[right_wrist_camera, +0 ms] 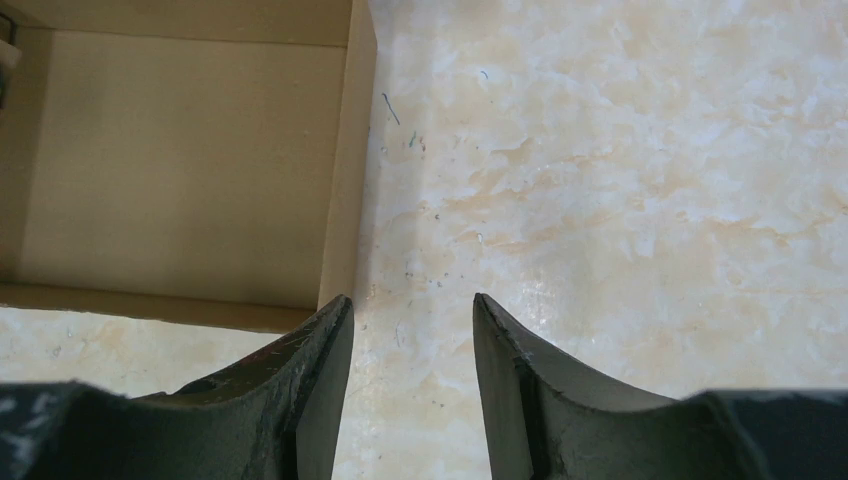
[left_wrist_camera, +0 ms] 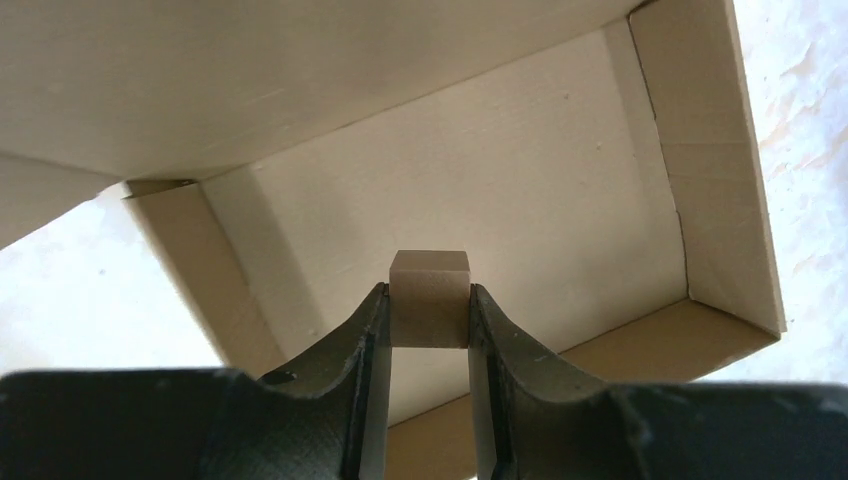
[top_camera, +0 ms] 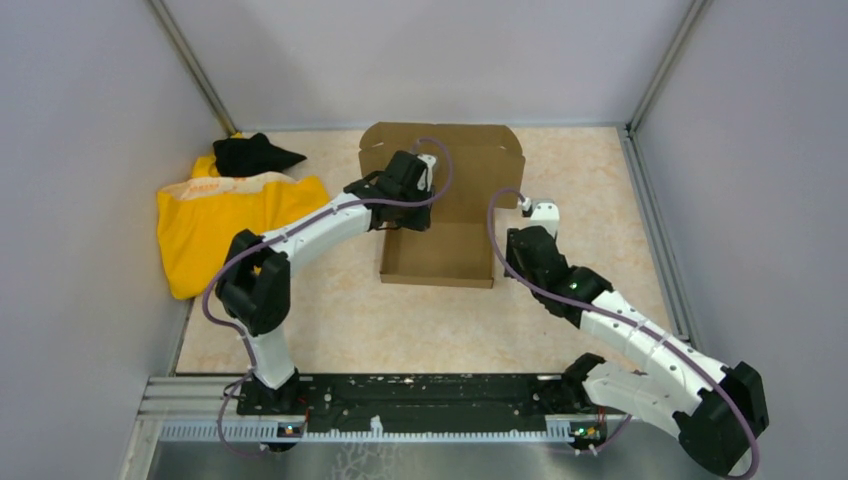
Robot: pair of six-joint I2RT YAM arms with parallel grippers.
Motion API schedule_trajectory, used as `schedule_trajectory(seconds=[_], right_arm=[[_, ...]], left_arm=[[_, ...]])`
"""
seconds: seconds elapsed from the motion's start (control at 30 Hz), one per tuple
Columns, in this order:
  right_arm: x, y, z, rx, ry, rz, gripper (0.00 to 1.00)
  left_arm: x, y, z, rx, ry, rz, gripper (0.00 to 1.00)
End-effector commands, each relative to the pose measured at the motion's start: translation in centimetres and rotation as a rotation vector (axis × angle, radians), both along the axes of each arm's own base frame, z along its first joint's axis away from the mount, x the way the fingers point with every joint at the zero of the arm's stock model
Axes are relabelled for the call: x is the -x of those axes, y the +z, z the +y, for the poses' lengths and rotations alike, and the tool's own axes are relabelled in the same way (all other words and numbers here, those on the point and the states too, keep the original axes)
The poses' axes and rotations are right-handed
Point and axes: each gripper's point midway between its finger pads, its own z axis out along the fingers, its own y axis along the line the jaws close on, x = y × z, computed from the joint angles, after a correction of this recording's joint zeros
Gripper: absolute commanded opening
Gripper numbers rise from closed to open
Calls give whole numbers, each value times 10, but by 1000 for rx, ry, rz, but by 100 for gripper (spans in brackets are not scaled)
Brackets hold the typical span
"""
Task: Fold the paper box
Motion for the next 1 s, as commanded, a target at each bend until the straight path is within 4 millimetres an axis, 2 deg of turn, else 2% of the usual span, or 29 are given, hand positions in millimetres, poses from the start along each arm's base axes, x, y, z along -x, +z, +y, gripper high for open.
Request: schedule_trajectory(seconds=[0.0, 0.17, 0.33, 0.53, 0.7, 0.8, 0.9, 0.97], right_arm=[[-9, 26, 2, -53, -30, -64, 47], [-10, 20, 5, -56, -27, -54, 48], [-11, 14, 8, -63, -18, -46, 49], [-12, 9, 15, -80, 0, -30, 50], [-6, 14, 24, -132, 44, -20, 50], [-1, 16, 30, -157, 77, -3, 50], [6, 23, 35, -184, 109, 14, 50], [13, 29, 42, -225, 148, 29, 50]], left_arm=[[3, -3, -22, 2, -102, 5, 27], [6, -17, -36, 51, -147, 17, 33], [12, -22, -38, 65, -164, 23, 54], [10, -17, -31, 45, -151, -3, 56], [18, 14, -18, 74, -112, -58, 60], [22, 42, -4, 92, -67, -117, 67], [34, 67, 6, 130, -52, -148, 71], [43, 82, 17, 147, -26, -164, 77]])
